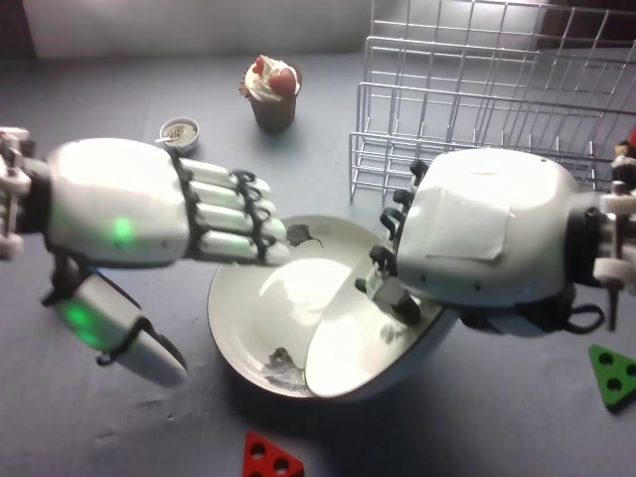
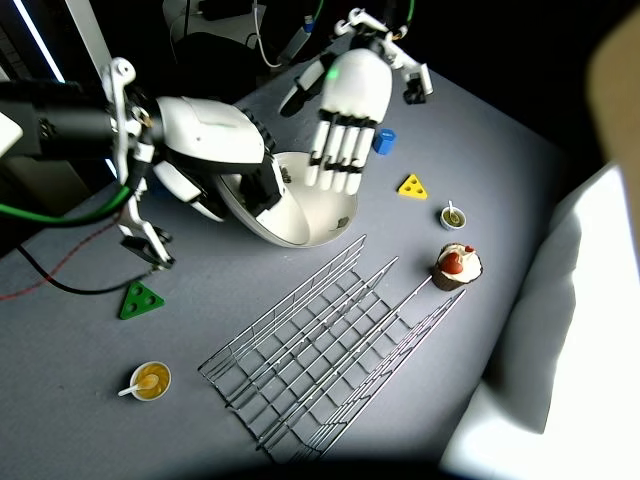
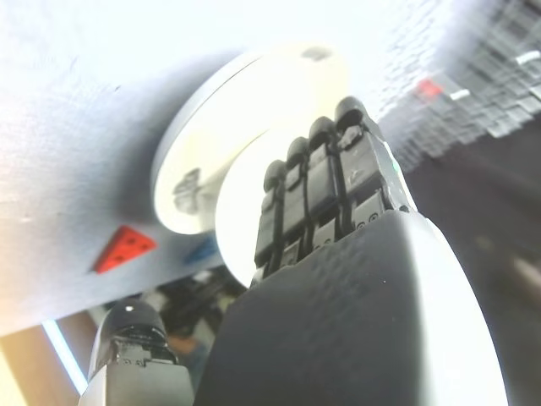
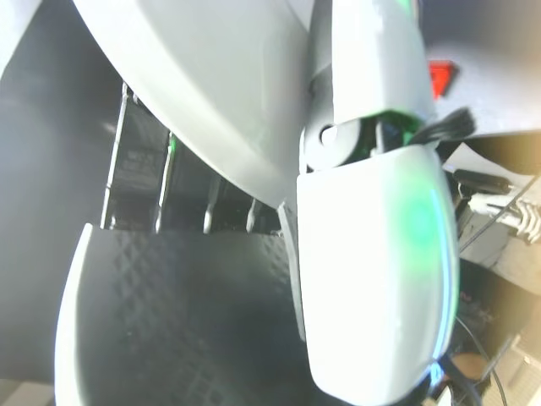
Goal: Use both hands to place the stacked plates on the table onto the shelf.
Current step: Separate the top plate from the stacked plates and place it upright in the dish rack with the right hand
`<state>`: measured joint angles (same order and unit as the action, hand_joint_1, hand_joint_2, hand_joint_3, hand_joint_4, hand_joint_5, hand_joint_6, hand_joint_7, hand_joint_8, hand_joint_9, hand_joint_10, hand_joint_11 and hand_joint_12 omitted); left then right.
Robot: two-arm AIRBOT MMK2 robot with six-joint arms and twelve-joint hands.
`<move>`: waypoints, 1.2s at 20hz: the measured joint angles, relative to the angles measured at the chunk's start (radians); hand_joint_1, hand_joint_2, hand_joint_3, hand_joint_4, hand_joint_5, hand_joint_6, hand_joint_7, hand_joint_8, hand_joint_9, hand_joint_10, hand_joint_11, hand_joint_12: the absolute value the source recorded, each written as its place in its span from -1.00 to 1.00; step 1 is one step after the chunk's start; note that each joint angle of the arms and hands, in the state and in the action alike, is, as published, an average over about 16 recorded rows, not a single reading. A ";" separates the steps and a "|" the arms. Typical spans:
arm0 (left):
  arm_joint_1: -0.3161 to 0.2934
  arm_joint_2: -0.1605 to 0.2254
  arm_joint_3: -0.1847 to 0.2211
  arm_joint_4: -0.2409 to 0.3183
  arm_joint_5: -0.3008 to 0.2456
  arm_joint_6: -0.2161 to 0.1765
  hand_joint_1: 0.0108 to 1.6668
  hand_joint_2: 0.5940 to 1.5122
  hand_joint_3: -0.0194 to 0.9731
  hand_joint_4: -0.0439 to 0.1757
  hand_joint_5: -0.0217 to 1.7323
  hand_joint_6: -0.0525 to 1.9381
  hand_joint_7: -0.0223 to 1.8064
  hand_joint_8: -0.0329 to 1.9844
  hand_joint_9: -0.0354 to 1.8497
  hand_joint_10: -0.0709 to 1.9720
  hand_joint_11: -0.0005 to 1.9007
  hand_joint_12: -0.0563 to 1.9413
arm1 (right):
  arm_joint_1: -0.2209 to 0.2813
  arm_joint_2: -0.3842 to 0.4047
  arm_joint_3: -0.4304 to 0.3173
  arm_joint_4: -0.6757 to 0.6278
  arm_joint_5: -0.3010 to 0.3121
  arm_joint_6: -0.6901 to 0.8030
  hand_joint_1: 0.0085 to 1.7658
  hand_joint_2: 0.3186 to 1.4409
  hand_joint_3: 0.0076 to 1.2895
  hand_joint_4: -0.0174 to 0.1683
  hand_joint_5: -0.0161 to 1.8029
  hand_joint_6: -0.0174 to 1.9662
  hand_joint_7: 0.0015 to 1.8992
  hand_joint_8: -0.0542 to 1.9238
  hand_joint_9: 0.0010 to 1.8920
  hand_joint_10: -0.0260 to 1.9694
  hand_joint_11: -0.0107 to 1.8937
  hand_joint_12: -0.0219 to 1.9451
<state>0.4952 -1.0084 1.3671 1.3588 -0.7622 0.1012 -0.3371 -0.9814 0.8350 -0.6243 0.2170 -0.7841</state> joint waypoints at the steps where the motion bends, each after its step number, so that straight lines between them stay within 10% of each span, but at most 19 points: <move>1: -0.004 0.010 0.007 -0.009 -0.008 -0.005 -1.00 -0.18 -0.94 -0.57 -0.85 -0.94 -0.83 -0.97 -0.84 -0.92 -0.89 -0.93 | 0.010 0.013 -0.020 0.014 -0.009 0.000 0.66 0.00 -0.99 -0.85 0.08 -0.24 0.21 -0.59 0.19 -0.33 0.08 0.35; 14: -0.017 0.105 0.129 -0.108 -0.115 -0.063 -1.00 -0.17 -0.94 -0.58 -0.84 -0.94 -0.84 -0.97 -0.84 -0.93 -0.87 -0.93 | 0.190 0.138 -0.165 0.260 -0.090 -0.002 0.66 0.04 -0.99 -0.85 0.09 -0.05 0.19 -0.51 0.23 -0.33 0.08 0.34; 24: -0.014 0.102 0.203 -0.145 -0.182 -0.048 -1.00 -0.16 -0.94 -0.58 -0.84 -0.94 -0.83 -0.97 -0.83 -0.93 -0.85 -0.93 | 0.260 0.175 -0.140 0.437 -0.086 -0.005 0.66 0.04 -0.99 -0.85 0.07 -0.02 0.14 -0.43 0.23 -0.33 0.09 0.36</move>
<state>0.4810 -0.9064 1.5699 1.2140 -0.9439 0.0532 -0.0766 -0.8067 0.6947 -0.1871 0.1308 -0.7893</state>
